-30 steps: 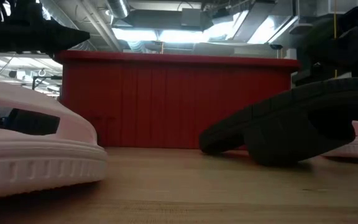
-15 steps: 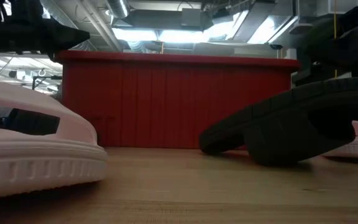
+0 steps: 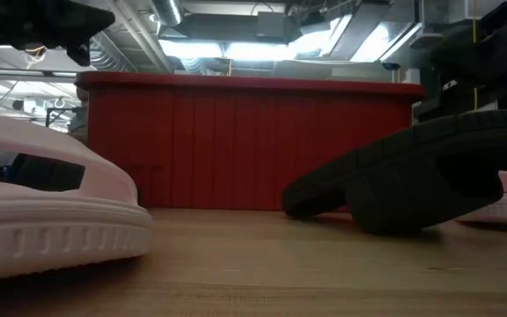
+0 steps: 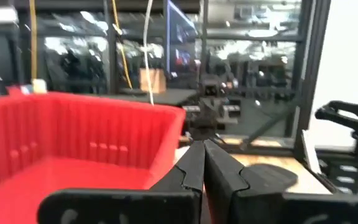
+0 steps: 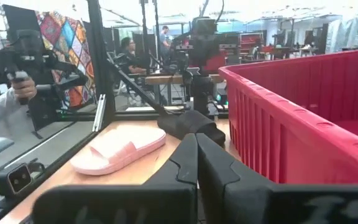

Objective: Pick and place slides into bin
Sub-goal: Put the left black slide into the red container

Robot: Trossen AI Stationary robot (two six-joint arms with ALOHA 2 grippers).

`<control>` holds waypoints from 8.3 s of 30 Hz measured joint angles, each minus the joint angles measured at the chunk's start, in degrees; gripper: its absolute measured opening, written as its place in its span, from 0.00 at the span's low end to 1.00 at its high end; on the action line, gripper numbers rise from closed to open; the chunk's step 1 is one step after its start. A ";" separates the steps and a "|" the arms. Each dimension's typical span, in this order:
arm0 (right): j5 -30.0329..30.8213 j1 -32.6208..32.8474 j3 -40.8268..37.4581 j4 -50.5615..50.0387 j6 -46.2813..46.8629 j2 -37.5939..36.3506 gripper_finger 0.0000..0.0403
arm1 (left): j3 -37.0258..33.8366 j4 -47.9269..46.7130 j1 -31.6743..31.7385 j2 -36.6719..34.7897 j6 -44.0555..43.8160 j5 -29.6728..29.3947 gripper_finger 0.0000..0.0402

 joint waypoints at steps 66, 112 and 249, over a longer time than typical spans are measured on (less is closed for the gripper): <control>13.66 20.13 24.98 11.29 -7.10 47.92 0.01 | 45.11 -49.91 -55.42 64.86 -27.25 -34.05 0.00; 13.66 20.07 24.98 11.19 -6.01 47.92 0.01 | 45.11 -57.31 -51.94 66.30 -25.45 -44.76 0.38; 13.62 15.37 24.87 9.91 -8.67 47.92 0.01 | 71.38 -76.41 -45.77 82.35 -15.37 -75.21 0.01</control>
